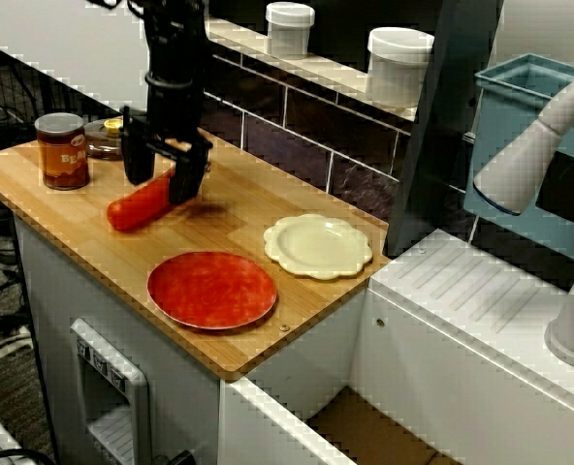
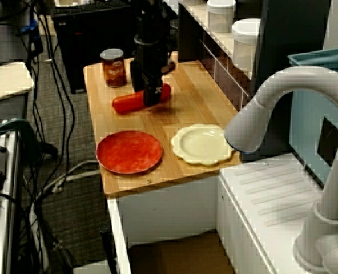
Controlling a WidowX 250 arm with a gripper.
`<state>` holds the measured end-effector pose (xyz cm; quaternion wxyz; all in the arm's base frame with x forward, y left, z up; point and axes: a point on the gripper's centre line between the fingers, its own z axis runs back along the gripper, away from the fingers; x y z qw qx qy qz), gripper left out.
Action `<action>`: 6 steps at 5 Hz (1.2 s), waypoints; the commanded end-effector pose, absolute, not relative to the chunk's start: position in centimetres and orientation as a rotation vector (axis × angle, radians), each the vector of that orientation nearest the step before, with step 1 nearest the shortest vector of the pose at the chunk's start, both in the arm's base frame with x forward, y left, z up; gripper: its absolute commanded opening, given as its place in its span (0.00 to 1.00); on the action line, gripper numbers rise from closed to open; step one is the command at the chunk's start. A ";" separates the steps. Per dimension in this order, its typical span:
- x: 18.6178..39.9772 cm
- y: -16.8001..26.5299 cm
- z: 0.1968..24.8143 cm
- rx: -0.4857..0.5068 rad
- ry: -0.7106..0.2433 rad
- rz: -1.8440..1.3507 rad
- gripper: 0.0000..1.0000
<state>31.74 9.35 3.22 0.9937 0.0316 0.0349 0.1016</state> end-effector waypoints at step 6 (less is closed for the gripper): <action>31.1 2.0 9.0 0.075 -0.041 -0.192 0.00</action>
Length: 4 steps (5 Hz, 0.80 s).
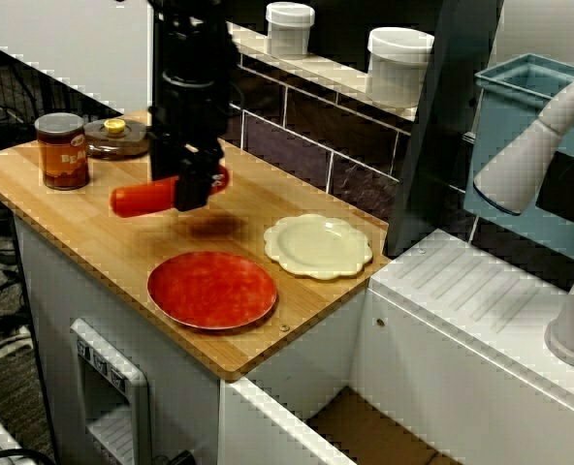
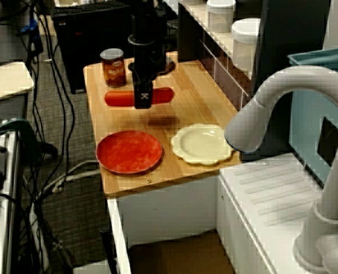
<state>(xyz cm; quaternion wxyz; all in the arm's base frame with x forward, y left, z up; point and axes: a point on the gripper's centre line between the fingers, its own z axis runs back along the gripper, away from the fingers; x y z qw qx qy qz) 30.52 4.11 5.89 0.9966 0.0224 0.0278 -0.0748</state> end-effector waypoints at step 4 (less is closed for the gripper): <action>34.5 -4.7 7.8 0.056 -0.099 -0.314 0.00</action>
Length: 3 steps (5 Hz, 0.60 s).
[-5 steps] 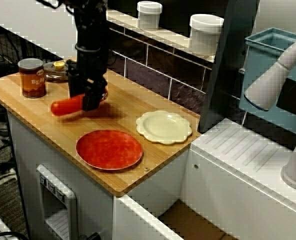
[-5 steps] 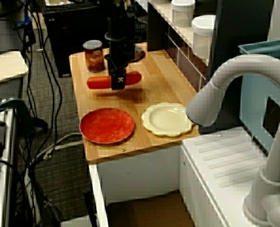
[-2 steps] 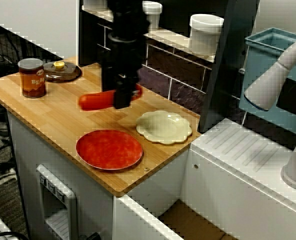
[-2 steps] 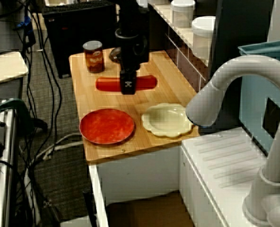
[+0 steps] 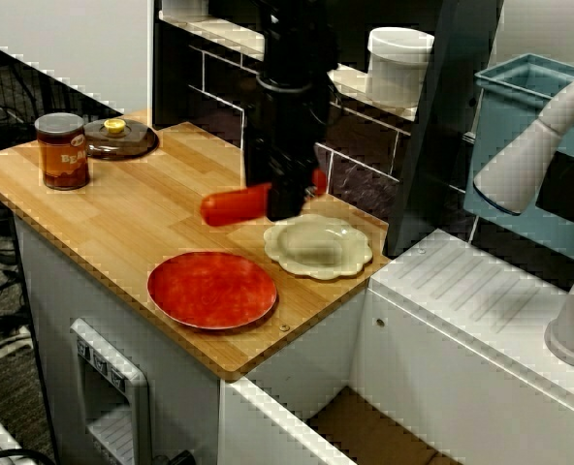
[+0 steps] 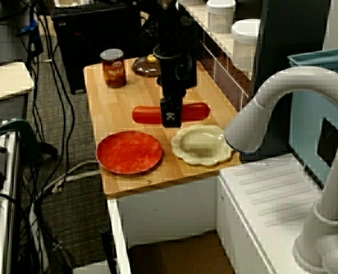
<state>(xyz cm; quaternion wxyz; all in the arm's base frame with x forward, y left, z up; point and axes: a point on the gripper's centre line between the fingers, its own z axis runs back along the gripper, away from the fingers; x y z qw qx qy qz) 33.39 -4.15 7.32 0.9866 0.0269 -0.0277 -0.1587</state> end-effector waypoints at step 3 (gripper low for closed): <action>37.0 -4.4 5.4 0.068 -0.039 -0.274 1.00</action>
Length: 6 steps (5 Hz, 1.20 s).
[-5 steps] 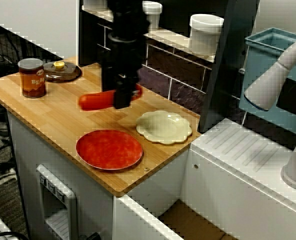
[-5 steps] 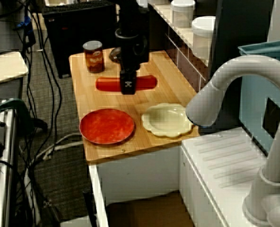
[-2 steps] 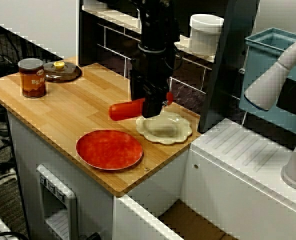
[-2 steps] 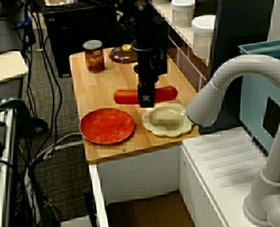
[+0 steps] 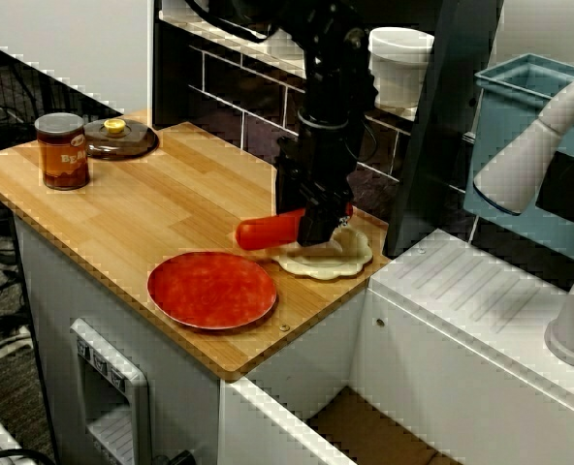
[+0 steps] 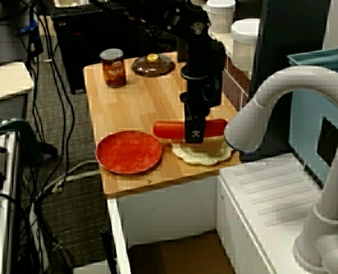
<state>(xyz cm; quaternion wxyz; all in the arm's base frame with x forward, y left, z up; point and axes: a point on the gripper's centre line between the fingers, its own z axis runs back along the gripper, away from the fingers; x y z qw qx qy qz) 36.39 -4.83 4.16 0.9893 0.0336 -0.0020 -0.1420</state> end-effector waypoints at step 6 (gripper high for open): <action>31.7 3.5 10.7 -0.022 -0.107 -0.184 1.00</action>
